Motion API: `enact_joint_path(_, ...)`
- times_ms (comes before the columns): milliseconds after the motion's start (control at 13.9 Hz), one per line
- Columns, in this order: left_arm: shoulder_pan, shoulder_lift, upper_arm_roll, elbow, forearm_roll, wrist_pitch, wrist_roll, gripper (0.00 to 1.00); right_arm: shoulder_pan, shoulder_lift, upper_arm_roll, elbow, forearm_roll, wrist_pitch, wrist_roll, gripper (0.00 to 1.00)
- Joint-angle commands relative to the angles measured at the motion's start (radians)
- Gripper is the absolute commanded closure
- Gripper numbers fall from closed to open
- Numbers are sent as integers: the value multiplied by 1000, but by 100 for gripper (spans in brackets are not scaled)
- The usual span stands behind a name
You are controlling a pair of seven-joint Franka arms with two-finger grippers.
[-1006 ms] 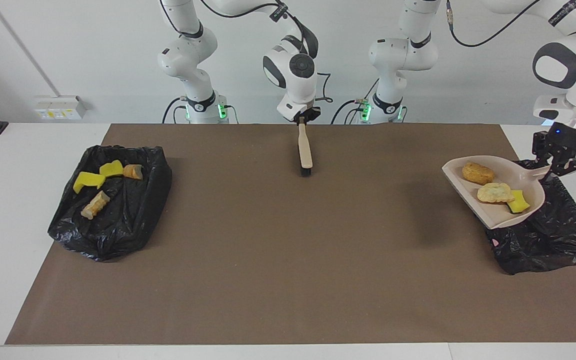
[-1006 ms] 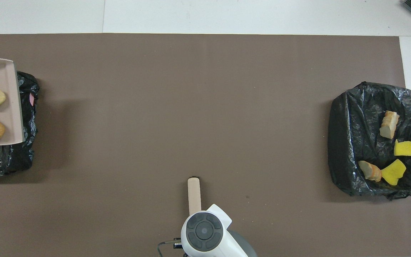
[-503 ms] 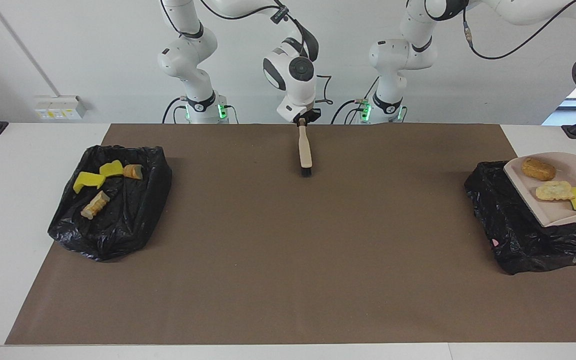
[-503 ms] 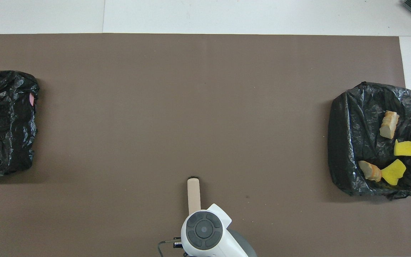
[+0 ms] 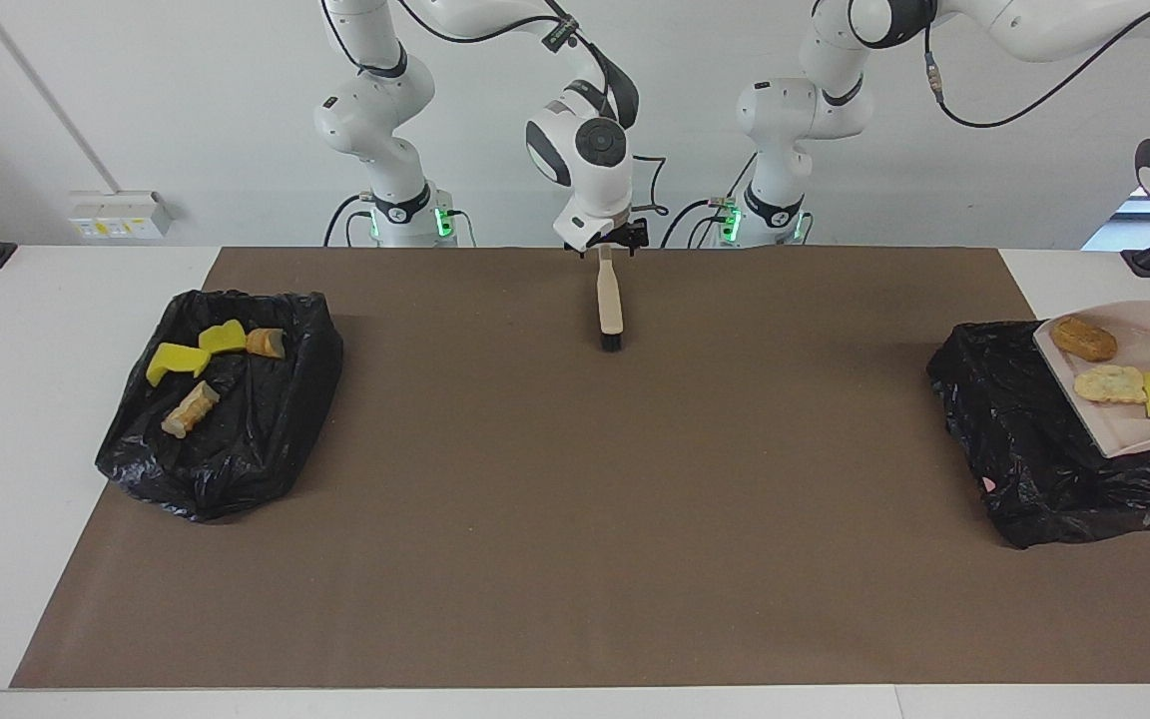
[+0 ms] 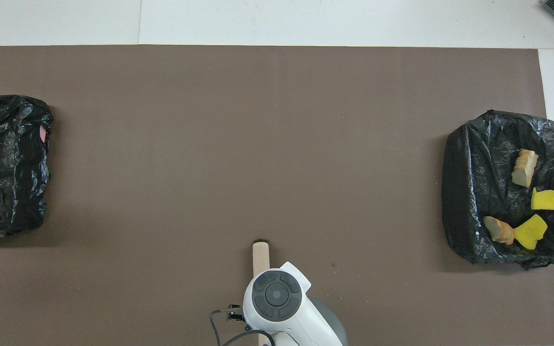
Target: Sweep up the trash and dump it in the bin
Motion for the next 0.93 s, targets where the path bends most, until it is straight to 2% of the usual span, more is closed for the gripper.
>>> enact_joint_path(0,9,-1,-2,-15,92,45,-85,100,-49,58,0,70,-57,13,-26,0)
enact_joint_path(215,7,-2,-2,-17,213,42,-134,100,-121,61,-1,104,-143,21,-28,0)
enact_joint_path(431,7,-14,0,-35,270,36,-160,100,-215,43,-3,127,-217,10,-40,0)
enact_joint_path(718,-2,-19,-3,-34,396,7,-236,100,-358,-34,-3,127,-255,-19,-100,0)
enact_joint_path(862,-11,-21,-5,-35,419,-24,-301,100,-410,-61,-4,127,-305,-30,-123,0)
